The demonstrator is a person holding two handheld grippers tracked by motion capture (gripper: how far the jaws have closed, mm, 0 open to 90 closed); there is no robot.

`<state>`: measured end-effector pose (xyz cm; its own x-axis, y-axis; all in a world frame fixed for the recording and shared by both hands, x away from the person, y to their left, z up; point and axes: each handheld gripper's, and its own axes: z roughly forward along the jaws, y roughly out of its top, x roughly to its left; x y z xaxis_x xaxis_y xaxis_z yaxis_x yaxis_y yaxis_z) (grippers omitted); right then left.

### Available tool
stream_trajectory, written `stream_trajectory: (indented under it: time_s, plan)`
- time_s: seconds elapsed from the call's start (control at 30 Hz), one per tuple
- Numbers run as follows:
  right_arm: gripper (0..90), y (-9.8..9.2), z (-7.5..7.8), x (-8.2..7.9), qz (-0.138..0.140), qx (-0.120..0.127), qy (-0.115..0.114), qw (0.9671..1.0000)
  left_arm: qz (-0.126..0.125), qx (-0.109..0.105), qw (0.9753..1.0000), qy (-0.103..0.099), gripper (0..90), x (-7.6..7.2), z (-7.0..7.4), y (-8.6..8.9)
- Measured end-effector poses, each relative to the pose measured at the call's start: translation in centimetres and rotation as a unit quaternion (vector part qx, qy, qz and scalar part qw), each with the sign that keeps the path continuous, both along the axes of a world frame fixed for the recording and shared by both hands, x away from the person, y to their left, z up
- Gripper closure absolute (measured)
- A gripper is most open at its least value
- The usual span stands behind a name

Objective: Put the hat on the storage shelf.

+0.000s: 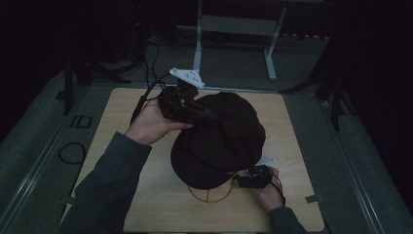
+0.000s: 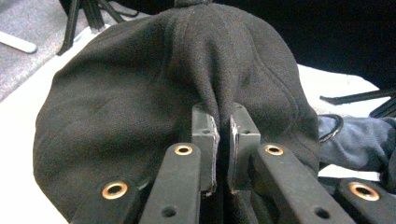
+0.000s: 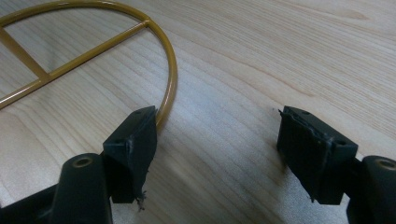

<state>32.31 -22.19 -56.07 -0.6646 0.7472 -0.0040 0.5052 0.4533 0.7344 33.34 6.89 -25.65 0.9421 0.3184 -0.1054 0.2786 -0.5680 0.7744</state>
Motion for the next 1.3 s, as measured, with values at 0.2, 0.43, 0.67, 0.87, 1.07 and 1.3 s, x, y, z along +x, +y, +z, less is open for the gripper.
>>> stream_trajectory:
  time_s: [0.2, 0.43, 0.67, 0.87, 1.07, 1.3]
  plan:
    - [28.3, 0.0, 0.0, 0.0, 0.0, 0.0, 0.001, 1.0, -0.003, 0.013, 0.9999, 0.004, 83.3, 0.2, -0.6, -0.5]
    - [28.3, 0.0, 0.0, 0.0, -0.001, 0.0, 0.001, 1.0, -0.005, 0.048, 0.9988, 0.001, 83.1, 0.4, -0.8, -1.2]
    - [28.3, 0.0, 0.0, 0.0, 0.0, -0.001, 0.0, 1.0, -0.006, 0.072, 0.9974, -0.004, 82.9, 0.6, -1.2, -2.1]
    - [28.3, 0.0, 0.0, 0.0, 0.0, 0.0, 0.0, 1.0, 0.001, 0.078, 0.9969, -0.001, 82.5, 1.1, -1.6, -2.2]
    - [28.3, 0.0, 0.0, 0.0, 0.0, 0.0, 0.0, 1.0, 0.011, 0.079, 0.9967, 0.016, 81.8, 1.7, -2.9, -1.6]
    - [28.2, 0.0, 0.0, 0.0, -0.001, -0.001, -0.002, 1.0, 0.008, 0.078, 0.9965, 0.028, 77.8, 2.0, -3.7, -1.5]
